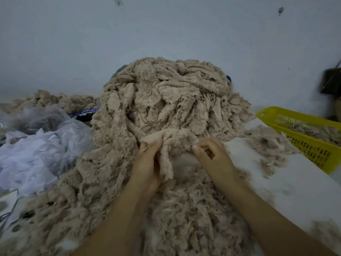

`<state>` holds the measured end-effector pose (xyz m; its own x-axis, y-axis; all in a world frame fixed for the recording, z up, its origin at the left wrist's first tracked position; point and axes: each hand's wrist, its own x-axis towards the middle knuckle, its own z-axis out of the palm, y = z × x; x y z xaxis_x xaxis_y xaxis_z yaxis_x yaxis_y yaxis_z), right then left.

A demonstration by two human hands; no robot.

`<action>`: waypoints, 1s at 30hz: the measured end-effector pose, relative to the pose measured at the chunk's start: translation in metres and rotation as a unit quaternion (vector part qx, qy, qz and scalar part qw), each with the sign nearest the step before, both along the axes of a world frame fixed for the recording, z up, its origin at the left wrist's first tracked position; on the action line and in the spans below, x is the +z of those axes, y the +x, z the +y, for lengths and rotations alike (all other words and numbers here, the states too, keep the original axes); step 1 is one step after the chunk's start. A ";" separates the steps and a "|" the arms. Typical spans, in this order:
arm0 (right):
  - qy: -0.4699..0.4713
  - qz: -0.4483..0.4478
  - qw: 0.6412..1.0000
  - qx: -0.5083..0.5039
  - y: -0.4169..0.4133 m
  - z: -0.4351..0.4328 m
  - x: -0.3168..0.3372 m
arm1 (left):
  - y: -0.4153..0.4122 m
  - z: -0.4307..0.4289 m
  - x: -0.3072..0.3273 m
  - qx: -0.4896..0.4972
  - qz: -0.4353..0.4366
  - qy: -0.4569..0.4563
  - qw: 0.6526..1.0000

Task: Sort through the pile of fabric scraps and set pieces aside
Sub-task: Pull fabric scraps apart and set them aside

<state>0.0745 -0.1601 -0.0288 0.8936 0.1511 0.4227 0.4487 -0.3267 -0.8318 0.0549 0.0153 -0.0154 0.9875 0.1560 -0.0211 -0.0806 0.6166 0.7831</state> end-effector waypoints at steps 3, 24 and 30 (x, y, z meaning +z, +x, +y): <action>-0.054 -0.007 0.998 0.039 -0.006 0.011 0.004 | -0.001 -0.007 -0.004 -0.050 -0.028 0.059 0.997; 0.065 0.121 0.984 -0.110 0.021 -0.020 -0.004 | -0.006 -0.010 -0.012 0.043 -0.044 0.402 0.914; -0.001 0.093 0.992 -0.082 0.010 0.000 -0.008 | -0.007 -0.023 -0.021 -0.037 -0.086 0.581 0.809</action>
